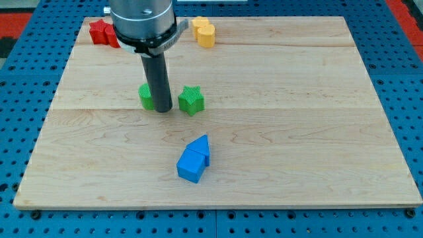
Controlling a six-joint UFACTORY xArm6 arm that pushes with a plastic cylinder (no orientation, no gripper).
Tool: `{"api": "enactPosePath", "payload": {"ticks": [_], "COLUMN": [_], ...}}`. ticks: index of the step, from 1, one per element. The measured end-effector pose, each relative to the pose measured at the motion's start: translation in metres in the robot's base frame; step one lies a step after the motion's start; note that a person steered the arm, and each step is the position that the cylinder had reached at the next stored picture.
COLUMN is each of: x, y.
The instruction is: Move green star from yellow heart
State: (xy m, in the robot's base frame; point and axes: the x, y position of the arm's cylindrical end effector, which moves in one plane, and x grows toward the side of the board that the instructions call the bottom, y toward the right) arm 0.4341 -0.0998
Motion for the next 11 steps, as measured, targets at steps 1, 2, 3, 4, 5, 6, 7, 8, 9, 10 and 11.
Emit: {"api": "enactPosePath", "payload": {"ticks": [1,2,3,4,5,6,7,8,9,10,11], "x": [0.020,0.070,0.124,0.153,0.152,0.123,0.097,0.072,0.062,0.086,0.121], "y": [-0.001,-0.001,0.019,0.053,0.090,0.102,0.100,0.047,0.034,0.067,0.106]}}
